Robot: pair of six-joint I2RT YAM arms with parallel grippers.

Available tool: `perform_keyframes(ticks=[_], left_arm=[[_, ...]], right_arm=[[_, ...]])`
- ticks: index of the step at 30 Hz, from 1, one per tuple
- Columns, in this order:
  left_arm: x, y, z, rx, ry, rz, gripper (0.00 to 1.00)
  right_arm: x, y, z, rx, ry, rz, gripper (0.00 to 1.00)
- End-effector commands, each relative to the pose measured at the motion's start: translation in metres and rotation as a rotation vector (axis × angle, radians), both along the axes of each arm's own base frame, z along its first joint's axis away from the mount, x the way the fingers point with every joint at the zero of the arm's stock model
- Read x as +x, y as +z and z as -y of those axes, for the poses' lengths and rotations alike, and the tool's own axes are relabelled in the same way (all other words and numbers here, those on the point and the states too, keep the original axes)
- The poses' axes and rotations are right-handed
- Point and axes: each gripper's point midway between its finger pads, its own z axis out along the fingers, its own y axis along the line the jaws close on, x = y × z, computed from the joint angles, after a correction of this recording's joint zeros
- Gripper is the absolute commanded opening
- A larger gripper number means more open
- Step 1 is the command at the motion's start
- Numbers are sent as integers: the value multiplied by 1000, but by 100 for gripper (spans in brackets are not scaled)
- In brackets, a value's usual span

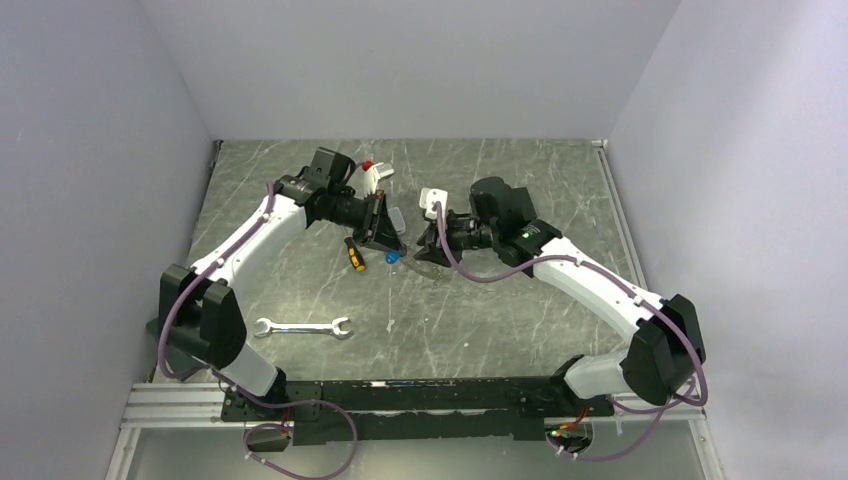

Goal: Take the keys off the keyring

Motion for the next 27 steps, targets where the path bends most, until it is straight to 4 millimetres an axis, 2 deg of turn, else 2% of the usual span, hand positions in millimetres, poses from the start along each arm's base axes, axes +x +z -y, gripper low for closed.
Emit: perform_keyframes(ticks=[1, 7, 15, 21, 27], left_arm=[[1, 5, 4, -50, -5, -15, 0], [5, -12, 8, -46, 7, -80, 0], [24, -31, 12, -26, 26, -104, 0], [38, -44, 9, -22, 54, -114, 0], [43, -48, 6, -37, 76, -130, 0]], right_arm=[[13, -8, 5, -8, -46, 59, 38], [33, -23, 13, -27, -110, 69, 38], [59, -43, 19, -38, -155, 45, 37], [55, -43, 25, -10, -124, 46, 38], [42, -32, 24, 43, -80, 57, 37]])
